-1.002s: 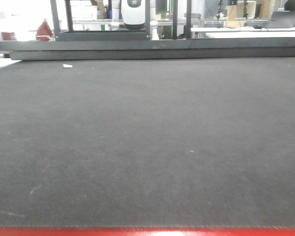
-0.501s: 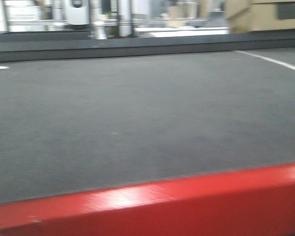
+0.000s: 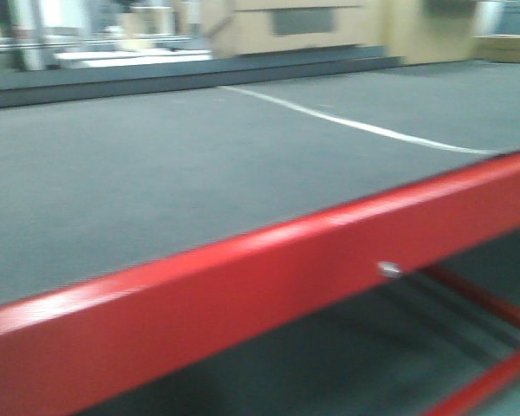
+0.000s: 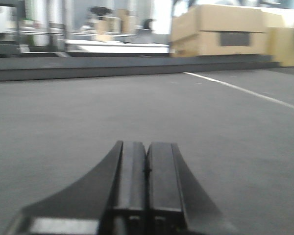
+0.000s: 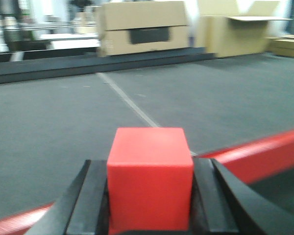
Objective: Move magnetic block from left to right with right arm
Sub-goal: 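Drive the base past the red table holding the cube in the right gripper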
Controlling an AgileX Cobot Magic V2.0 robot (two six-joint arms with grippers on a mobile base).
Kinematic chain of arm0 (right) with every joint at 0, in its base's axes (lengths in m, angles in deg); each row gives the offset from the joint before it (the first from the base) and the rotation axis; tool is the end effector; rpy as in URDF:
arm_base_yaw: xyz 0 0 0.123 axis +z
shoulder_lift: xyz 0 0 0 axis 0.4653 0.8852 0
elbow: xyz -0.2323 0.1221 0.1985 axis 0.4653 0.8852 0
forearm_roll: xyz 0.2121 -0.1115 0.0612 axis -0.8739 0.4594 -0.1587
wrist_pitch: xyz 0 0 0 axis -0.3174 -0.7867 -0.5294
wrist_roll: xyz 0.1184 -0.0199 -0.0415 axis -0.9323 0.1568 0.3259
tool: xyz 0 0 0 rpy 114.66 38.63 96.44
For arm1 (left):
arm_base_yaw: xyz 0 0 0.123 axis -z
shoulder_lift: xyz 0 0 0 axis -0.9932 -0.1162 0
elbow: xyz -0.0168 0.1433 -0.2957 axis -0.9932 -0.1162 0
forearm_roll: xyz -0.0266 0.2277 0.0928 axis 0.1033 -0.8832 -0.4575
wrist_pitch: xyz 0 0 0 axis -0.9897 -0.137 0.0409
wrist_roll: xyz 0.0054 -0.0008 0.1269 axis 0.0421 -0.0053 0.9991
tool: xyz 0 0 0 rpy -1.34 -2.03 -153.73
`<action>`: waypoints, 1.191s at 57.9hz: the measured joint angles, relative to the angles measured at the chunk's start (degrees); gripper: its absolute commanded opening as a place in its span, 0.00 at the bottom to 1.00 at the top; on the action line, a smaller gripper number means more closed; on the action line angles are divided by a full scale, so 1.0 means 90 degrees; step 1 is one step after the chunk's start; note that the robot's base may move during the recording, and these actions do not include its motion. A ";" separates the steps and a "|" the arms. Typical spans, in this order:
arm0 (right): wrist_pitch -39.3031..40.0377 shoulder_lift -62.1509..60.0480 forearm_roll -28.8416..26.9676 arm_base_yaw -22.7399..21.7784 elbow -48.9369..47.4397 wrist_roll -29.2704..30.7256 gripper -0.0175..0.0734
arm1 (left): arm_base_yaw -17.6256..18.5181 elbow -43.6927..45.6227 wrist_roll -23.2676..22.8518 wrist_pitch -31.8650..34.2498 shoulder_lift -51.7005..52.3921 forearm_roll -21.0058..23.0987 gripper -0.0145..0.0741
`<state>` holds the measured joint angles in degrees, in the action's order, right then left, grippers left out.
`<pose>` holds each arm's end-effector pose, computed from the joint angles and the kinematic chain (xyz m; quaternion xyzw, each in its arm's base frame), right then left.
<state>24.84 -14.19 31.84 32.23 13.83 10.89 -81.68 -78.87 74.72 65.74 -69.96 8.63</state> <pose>0.0630 0.0051 0.3158 -0.0017 0.7012 0.0553 0.7109 0.0432 -0.0007 0.2102 -0.0089 0.6672 -0.0280 0.7443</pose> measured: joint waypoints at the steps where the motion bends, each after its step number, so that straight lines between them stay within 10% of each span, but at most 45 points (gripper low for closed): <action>1: 0.0000 0.0000 0.0000 0.0000 0.0000 0.0000 0.47 | 0.0000 0.0000 0.0000 0.0000 0.0000 0.0000 0.02; 69: 0.0000 0.0000 0.0010 0.0000 0.0000 0.0000 0.47 | 0.0000 0.0000 0.0000 0.0000 0.0000 0.0000 0.02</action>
<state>24.84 -14.19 31.93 32.23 13.83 10.89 -81.68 -78.87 74.72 65.74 -69.96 8.63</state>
